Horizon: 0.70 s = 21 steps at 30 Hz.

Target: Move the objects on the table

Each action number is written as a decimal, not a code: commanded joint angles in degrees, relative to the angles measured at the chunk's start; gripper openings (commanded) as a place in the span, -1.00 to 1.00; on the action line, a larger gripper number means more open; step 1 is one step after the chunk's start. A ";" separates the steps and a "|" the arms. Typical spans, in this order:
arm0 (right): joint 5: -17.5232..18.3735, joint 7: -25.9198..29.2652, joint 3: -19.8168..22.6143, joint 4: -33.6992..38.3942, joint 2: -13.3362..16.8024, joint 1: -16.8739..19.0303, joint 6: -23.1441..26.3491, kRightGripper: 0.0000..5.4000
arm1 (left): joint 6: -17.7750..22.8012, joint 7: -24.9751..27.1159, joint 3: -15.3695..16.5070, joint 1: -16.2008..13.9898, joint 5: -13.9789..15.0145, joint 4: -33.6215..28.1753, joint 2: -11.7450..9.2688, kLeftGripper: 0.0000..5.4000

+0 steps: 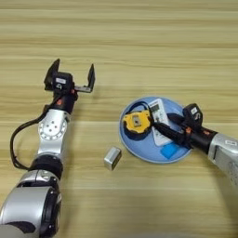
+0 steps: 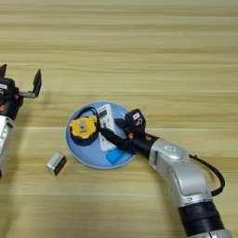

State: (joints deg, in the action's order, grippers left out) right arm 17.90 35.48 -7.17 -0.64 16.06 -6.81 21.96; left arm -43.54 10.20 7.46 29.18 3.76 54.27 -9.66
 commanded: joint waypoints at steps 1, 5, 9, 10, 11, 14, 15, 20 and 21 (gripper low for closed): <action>-0.98 -0.17 0.18 -0.48 0.77 -0.21 0.78 -0.08 | -0.60 -0.13 -0.17 1.33 -0.50 0.73 0.20 1.00; -1.21 -0.33 0.53 -0.60 0.75 -0.52 0.45 -0.25 | -0.69 -0.19 -0.17 1.38 -0.52 0.83 0.24 1.00; -1.43 -0.38 0.98 -0.54 0.80 -0.70 0.11 -0.40 | -0.77 -0.24 -0.18 1.39 -0.55 0.85 0.29 1.00; -1.47 -0.43 1.16 -0.37 0.87 -0.80 0.03 -0.42 | -0.79 -0.22 -0.17 1.39 -0.53 0.86 0.29 1.00; -1.63 -0.55 1.29 -0.22 0.98 -0.89 -0.16 -0.45 | -0.80 -0.22 -0.16 1.39 -0.53 0.86 0.29 1.00; -1.74 -0.61 1.71 0.37 1.28 -1.20 -0.29 -0.58 | -0.86 -0.20 -0.16 1.40 -0.52 0.89 0.29 1.00; -1.73 -0.61 1.84 0.61 1.37 -1.30 -0.32 -0.61 | -0.88 -0.20 -0.15 1.40 -0.51 0.90 0.29 1.00; -1.56 -0.88 2.86 1.99 2.02 -1.90 -0.48 -0.66 | -1.00 -0.25 -0.15 1.43 -0.53 0.97 0.34 1.00; -1.53 -0.92 3.02 2.18 2.14 -2.00 -0.51 -0.66 | -1.02 -0.25 -0.15 1.43 -0.53 0.98 0.35 1.00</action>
State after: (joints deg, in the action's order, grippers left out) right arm 16.99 35.06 -4.79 0.38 17.56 -7.69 21.63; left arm -43.94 10.19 7.47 29.65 3.76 54.65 -9.57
